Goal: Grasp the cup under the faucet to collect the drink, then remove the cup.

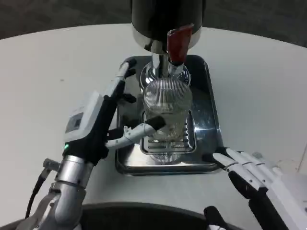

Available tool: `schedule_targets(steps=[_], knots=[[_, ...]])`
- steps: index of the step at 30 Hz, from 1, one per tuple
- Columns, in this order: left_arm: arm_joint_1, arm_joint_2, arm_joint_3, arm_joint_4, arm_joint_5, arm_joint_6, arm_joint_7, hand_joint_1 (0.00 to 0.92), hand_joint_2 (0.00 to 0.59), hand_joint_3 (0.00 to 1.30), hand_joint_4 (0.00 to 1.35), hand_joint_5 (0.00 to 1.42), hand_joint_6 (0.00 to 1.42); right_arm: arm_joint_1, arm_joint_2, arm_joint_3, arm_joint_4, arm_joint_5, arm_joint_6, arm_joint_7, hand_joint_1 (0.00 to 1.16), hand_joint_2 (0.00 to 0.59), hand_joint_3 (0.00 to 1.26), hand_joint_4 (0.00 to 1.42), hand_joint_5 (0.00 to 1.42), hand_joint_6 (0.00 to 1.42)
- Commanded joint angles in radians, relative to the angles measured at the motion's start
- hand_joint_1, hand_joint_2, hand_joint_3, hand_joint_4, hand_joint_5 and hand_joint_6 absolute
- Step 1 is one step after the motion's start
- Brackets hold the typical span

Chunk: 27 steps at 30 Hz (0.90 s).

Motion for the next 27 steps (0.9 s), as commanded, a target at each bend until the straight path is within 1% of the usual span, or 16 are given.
schedule_targets(steps=[1,2,3,5,9,14,15,18,19,21,23,25,27], knots=[[0.065,0.024,0.056,-0.096,-0.092,-0.049,-0.078,0.000,0.049,0.00,0.00,0.28,0.20,0.010,-0.002,0.006,-0.003,0.007,-0.001,0.003,0.49,0.477,0.20,0.12,0.15,0.16],[0.072,0.031,0.066,-0.126,-0.111,-0.064,-0.108,0.000,0.069,0.00,0.00,0.23,0.14,0.011,-0.001,0.008,-0.003,0.007,-0.001,0.002,0.49,0.477,0.20,0.12,0.15,0.16],[0.076,0.038,0.074,-0.157,-0.130,-0.075,-0.136,0.000,0.078,0.00,0.00,0.18,0.09,0.010,0.000,0.011,-0.003,0.005,-0.001,0.002,0.49,0.477,0.20,0.12,0.15,0.16],[0.087,0.046,0.094,-0.226,-0.164,-0.082,-0.178,0.000,0.089,0.00,0.00,0.13,0.03,0.008,0.003,0.022,-0.007,-0.005,-0.001,0.004,0.49,0.477,0.20,0.12,0.15,0.16],[0.122,0.050,0.138,-0.344,-0.216,-0.072,-0.242,0.000,0.107,0.00,0.00,0.05,0.00,0.005,0.006,0.036,-0.017,-0.019,0.001,0.009,0.49,0.477,0.20,0.12,0.15,0.18],[0.165,0.061,0.203,-0.515,-0.335,-0.045,-0.350,0.000,0.114,0.00,0.00,0.00,0.00,0.003,0.009,0.041,-0.030,-0.027,0.004,0.014,0.49,0.477,0.20,0.12,0.15,0.18],[0.169,0.063,0.214,-0.544,-0.360,-0.037,-0.373,0.000,0.135,0.00,0.00,0.00,0.00,0.003,0.010,0.042,-0.032,-0.030,0.005,0.015,0.49,0.477,0.20,0.12,0.15,0.18],[0.162,0.105,0.235,-0.650,-0.468,-0.001,-0.499,0.000,0.182,0.00,0.00,0.00,0.00,0.002,0.016,0.050,-0.039,-0.037,0.007,0.017,0.49,0.477,0.20,0.12,0.15,0.18],[0.157,0.121,0.238,-0.681,-0.503,0.014,-0.540,0.000,0.186,0.00,0.00,0.00,0.00,0.002,0.017,0.052,-0.040,-0.040,0.008,0.017,0.49,0.477,0.20,0.12,0.15,0.18],[0.151,0.138,0.247,-0.724,-0.555,0.046,-0.607,0.000,0.199,0.00,0.00,0.00,0.00,0.003,0.019,0.054,-0.044,-0.043,0.010,0.018,0.49,0.477,0.20,0.12,0.15,0.18],[0.136,0.162,0.256,-0.771,-0.635,0.096,-0.686,0.000,0.196,0.00,0.00,0.00,0.00,0.002,0.022,0.056,-0.047,-0.044,0.012,0.021,0.49,0.477,0.20,0.12,0.15,0.19],[0.118,0.178,0.265,-0.810,-0.716,0.153,-0.762,0.000,0.176,0.00,0.00,0.00,0.00,0.001,0.024,0.055,-0.050,-0.044,0.014,0.024,0.49,0.477,0.20,0.12,0.15,0.19],[0.101,0.181,0.275,-0.836,-0.791,0.209,-0.821,0.000,0.159,0.00,0.00,0.00,0.00,-0.001,0.025,0.053,-0.052,-0.044,0.015,0.027,0.49,0.477,0.20,0.12,0.15,0.19]])
